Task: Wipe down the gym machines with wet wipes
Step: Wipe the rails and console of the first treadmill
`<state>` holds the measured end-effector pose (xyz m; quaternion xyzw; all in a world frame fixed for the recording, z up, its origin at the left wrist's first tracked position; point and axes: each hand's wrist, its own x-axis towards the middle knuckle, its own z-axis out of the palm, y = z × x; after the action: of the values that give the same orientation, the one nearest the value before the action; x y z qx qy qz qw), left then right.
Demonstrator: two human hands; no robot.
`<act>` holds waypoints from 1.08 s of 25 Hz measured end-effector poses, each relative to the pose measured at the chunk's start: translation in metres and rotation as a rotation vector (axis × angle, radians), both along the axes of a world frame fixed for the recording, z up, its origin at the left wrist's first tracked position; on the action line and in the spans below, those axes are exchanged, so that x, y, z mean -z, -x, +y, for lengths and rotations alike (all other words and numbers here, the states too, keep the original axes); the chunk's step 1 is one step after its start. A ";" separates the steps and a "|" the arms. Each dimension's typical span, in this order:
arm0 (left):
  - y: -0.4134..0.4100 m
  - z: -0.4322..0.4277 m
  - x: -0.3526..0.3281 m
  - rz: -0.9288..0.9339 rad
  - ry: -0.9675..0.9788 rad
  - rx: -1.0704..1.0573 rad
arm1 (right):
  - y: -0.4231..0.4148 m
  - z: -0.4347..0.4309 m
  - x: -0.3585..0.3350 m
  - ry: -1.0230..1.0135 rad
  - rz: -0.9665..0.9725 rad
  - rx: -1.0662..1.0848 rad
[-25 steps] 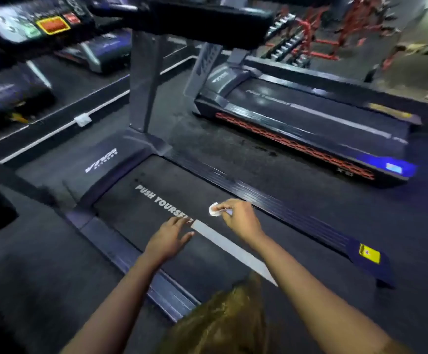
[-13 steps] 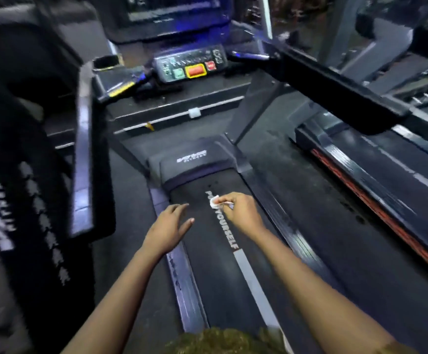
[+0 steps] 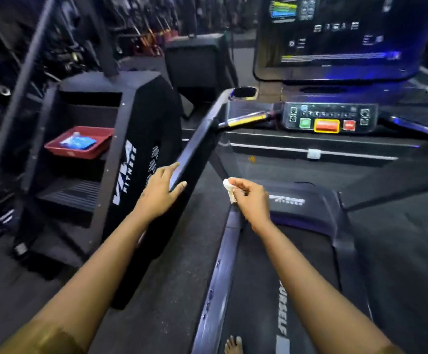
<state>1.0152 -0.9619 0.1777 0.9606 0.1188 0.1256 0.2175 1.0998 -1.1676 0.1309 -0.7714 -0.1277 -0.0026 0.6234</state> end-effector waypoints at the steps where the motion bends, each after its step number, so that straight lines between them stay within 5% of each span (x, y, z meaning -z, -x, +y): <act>1: -0.017 0.010 0.004 0.060 0.010 -0.028 | -0.016 0.012 0.001 -0.023 0.010 -0.003; 7: -0.064 0.026 0.023 0.342 0.057 -0.146 | -0.106 0.081 -0.006 0.044 0.012 -0.019; 13: -0.060 0.015 0.020 0.302 -0.072 -0.185 | -0.207 0.141 -0.025 0.133 -0.165 -0.056; 18: -0.060 0.013 0.019 0.300 -0.065 -0.199 | -0.271 0.173 -0.024 0.412 -0.279 -0.124; 27: -0.060 0.008 0.018 0.292 -0.080 -0.226 | -0.148 0.144 -0.002 0.561 -0.656 -0.403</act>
<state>1.0757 -0.9536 0.1597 0.9571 0.2513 0.0129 0.1439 1.2477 -1.0236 0.1327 -0.8282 -0.4609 -0.0904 0.3056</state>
